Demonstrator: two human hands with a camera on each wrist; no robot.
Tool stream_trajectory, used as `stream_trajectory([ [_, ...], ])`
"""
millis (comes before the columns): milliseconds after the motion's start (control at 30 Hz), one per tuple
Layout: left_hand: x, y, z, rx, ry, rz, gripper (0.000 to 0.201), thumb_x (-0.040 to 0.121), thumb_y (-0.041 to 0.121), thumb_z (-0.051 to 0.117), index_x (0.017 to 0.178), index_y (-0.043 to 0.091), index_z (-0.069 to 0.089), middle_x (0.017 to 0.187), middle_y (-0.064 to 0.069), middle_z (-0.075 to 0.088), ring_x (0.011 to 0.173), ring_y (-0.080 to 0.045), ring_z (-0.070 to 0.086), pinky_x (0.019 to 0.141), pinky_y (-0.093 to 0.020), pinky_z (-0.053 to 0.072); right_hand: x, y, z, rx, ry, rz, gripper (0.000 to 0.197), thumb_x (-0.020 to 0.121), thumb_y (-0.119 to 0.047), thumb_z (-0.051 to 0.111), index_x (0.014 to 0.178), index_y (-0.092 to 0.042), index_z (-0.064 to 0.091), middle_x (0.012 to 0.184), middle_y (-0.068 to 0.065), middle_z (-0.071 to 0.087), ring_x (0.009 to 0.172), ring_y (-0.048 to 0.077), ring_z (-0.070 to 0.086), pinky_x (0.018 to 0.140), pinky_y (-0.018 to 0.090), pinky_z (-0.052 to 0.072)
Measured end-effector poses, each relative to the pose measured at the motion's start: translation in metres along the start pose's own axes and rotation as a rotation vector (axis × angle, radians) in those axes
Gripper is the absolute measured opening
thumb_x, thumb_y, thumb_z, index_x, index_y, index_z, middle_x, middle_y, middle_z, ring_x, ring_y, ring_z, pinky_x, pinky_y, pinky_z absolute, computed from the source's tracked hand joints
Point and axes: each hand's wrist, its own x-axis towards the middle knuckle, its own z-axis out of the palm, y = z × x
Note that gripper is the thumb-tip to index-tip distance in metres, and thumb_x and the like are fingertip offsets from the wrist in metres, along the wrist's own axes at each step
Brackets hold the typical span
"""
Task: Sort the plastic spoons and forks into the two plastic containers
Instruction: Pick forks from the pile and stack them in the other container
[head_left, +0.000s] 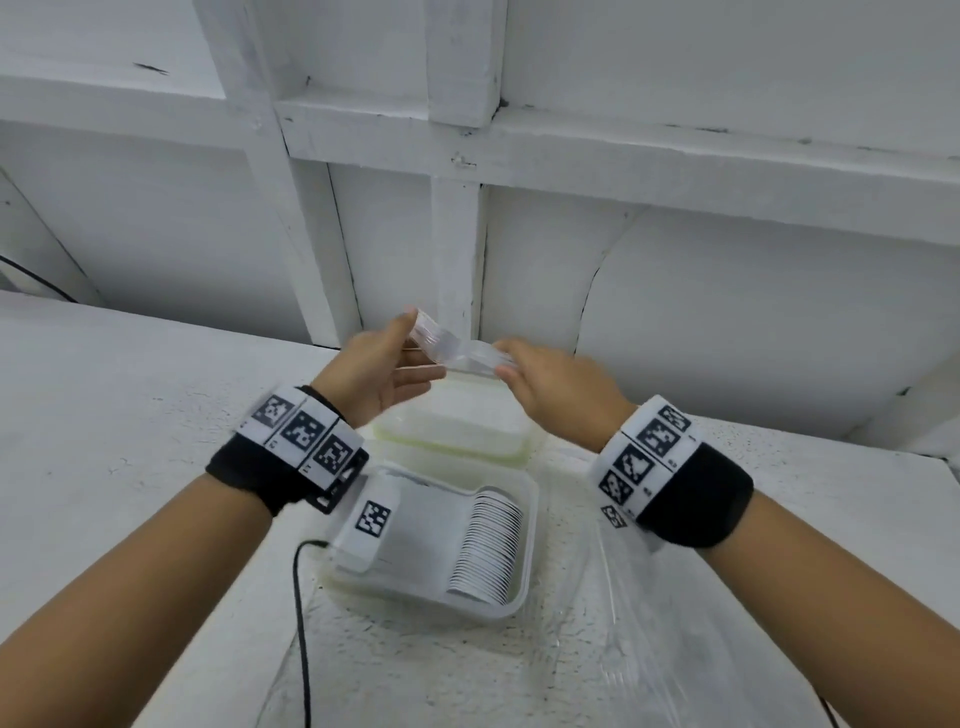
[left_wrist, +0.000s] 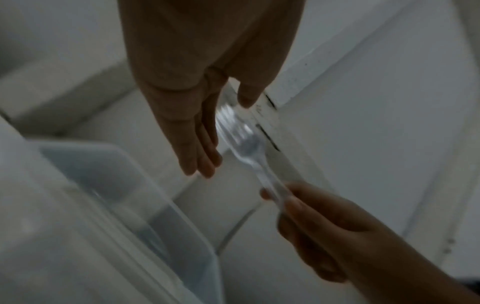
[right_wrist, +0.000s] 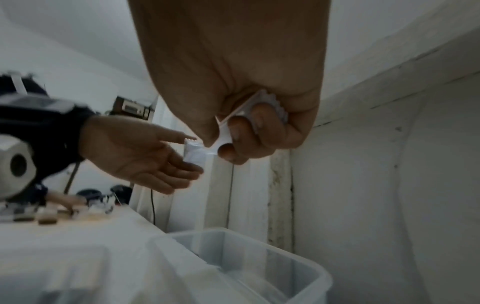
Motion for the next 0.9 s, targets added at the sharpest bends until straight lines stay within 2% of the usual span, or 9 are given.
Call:
stream_trajectory([
  [67, 0.014, 0.008, -0.021, 0.157, 0.065, -0.007, 0.031, 0.098, 0.036, 0.043, 0.093, 0.009, 0.058, 0.088, -0.007, 0.064, 0.081, -0.02, 0.063, 0.085, -0.032, 0.049, 0.02, 0.006, 0.005, -0.027, -0.036, 0.002, 0.038, 0.101, -0.035, 0.028, 0.135, -0.019, 0.038, 0.118, 0.006, 0.06, 0.101, 0.029, 0.058, 0.071, 0.032, 0.039],
  [200, 0.047, 0.007, -0.06, 0.496, 0.169, -0.02, 0.024, 0.097, 0.027, 0.046, 0.104, 0.007, 0.058, 0.101, -0.011, 0.063, 0.083, -0.02, 0.059, 0.078, -0.031, 0.05, 0.058, 0.015, 0.03, -0.088, -0.196, 0.01, 0.038, 0.102, -0.033, 0.027, 0.135, -0.018, 0.038, 0.121, 0.008, 0.059, 0.102, 0.027, 0.058, 0.069, 0.03, 0.035],
  [300, 0.064, -0.001, -0.072, 0.826, 0.173, -0.081, 0.029, 0.097, 0.026, 0.047, 0.113, 0.004, 0.057, 0.105, -0.01, 0.06, 0.09, -0.022, 0.056, 0.082, -0.035, 0.048, 0.078, 0.014, 0.048, -0.174, -0.314, -0.001, 0.037, 0.101, -0.031, 0.028, 0.134, -0.016, 0.039, 0.123, 0.009, 0.058, 0.104, 0.03, 0.057, 0.079, 0.034, 0.046],
  [367, 0.07, -0.006, -0.074, 0.94, 0.136, -0.147, 0.032, 0.096, 0.027, 0.048, 0.115, 0.001, 0.056, 0.104, -0.01, 0.061, 0.086, -0.022, 0.056, 0.076, -0.033, 0.049, 0.087, 0.012, 0.06, -0.219, -0.343, -0.008, 0.036, 0.101, -0.029, 0.029, 0.133, -0.015, 0.04, 0.124, 0.008, 0.056, 0.107, 0.03, 0.056, 0.086, 0.037, 0.047],
  [433, 0.075, -0.01, -0.072, 0.963, 0.084, -0.213, 0.033, 0.096, 0.028, 0.049, 0.114, 0.001, 0.056, 0.094, -0.008, 0.063, 0.076, -0.02, 0.059, 0.069, -0.03, 0.05, 0.093, 0.011, 0.073, -0.204, -0.342, -0.007, 0.035, 0.101, -0.028, 0.028, 0.131, -0.012, 0.04, 0.12, 0.01, 0.058, 0.104, 0.029, 0.057, 0.084, 0.037, 0.047],
  [567, 0.083, -0.015, -0.07, 0.913, 0.015, -0.249, 0.028, 0.096, 0.024, 0.049, 0.109, 0.001, 0.059, 0.081, -0.009, 0.066, 0.069, -0.018, 0.064, 0.072, -0.031, 0.054, 0.101, 0.01, 0.092, -0.179, -0.383, 0.002, 0.035, 0.1, -0.024, 0.032, 0.131, -0.01, 0.038, 0.117, 0.014, 0.059, 0.102, 0.03, 0.058, 0.08, 0.034, 0.045],
  [733, 0.087, -0.017, -0.068, 0.925, 0.006, -0.235, 0.027, 0.096, 0.019, 0.048, 0.104, -0.003, 0.062, 0.091, -0.018, 0.07, 0.076, -0.024, 0.067, 0.076, -0.031, 0.056, 0.103, 0.013, 0.101, -0.132, -0.449, 0.051, 0.044, 0.096, -0.034, 0.046, 0.135, -0.011, 0.042, 0.135, 0.014, 0.043, 0.12, 0.031, 0.047, 0.097, 0.036, 0.039],
  [833, 0.089, -0.019, -0.07, 0.891, 0.022, -0.242, 0.023, 0.096, 0.018, 0.05, 0.103, -0.001, 0.061, 0.095, -0.021, 0.07, 0.079, -0.026, 0.069, 0.075, -0.031, 0.057, 0.104, 0.01, 0.097, -0.014, -0.469, 0.098, 0.05, 0.098, -0.039, 0.04, 0.141, -0.013, 0.037, 0.145, 0.014, 0.035, 0.128, 0.031, 0.041, 0.106, 0.038, 0.035],
  [900, 0.09, -0.02, -0.07, 0.862, 0.032, -0.246, 0.022, 0.095, 0.017, 0.051, 0.102, -0.001, 0.061, 0.095, -0.021, 0.07, 0.082, -0.027, 0.069, 0.075, -0.032, 0.057, 0.104, 0.007, 0.095, 0.056, -0.465, 0.095, 0.043, 0.1, -0.031, 0.037, 0.138, -0.012, 0.043, 0.142, 0.013, 0.041, 0.126, 0.029, 0.044, 0.104, 0.035, 0.035],
])
